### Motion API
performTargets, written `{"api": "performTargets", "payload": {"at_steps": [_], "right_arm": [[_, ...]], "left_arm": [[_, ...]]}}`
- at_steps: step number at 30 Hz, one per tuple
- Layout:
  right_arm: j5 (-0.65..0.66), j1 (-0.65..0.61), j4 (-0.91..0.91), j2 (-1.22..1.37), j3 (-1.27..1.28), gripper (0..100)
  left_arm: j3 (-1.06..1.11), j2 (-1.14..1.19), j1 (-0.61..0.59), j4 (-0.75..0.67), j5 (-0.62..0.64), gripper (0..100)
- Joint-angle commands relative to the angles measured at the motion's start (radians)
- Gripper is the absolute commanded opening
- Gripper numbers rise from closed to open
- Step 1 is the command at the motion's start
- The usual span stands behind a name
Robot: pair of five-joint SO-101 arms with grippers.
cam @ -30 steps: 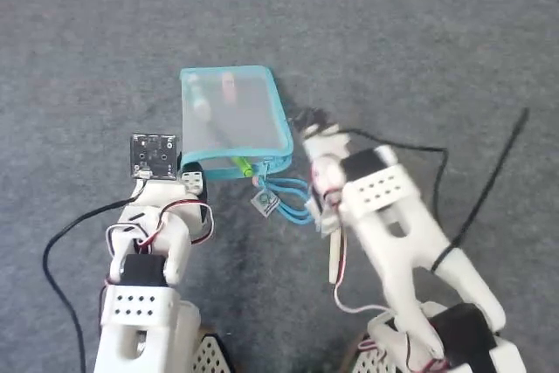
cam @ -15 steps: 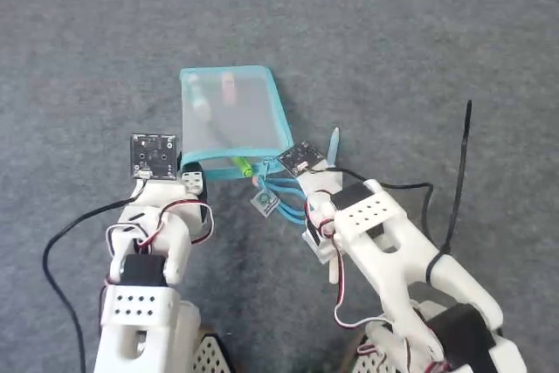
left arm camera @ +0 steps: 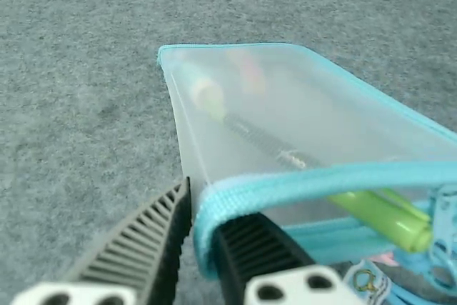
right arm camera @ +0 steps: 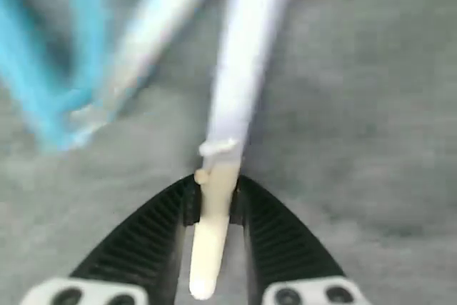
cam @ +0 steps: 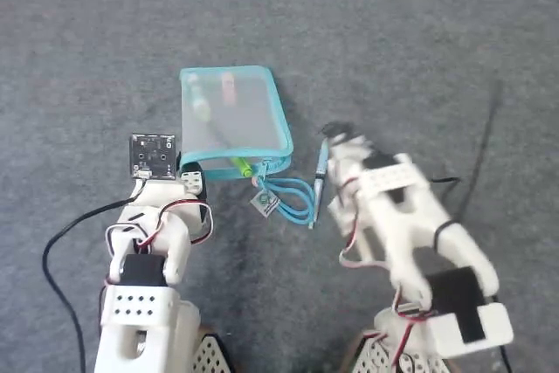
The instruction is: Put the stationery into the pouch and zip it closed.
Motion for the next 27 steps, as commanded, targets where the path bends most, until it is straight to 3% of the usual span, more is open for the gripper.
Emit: {"api": "performTargets", "payload": {"at_steps": [1,8,15,27], "right_arm": [[0.069,0.148,0.010,0.004,-0.160,1.9],[0.078,0.185,0.042,0.004,-0.264,2.8],[0.074,0.171,0.042,0.004,-0.226,23.9],[0.080,0.171,-0.018,0.077,-0.141,22.3]], "left_arm": [[-0.030,-0.005,0.002,-0.020,-0.006,1],[-0.030,-0.005,0.003,-0.021,-0.006,1],[-0.030,-0.005,0.003,-0.021,-0.006,1],[-0.030,-0.005,0.003,-0.020,-0.006,1]]}}
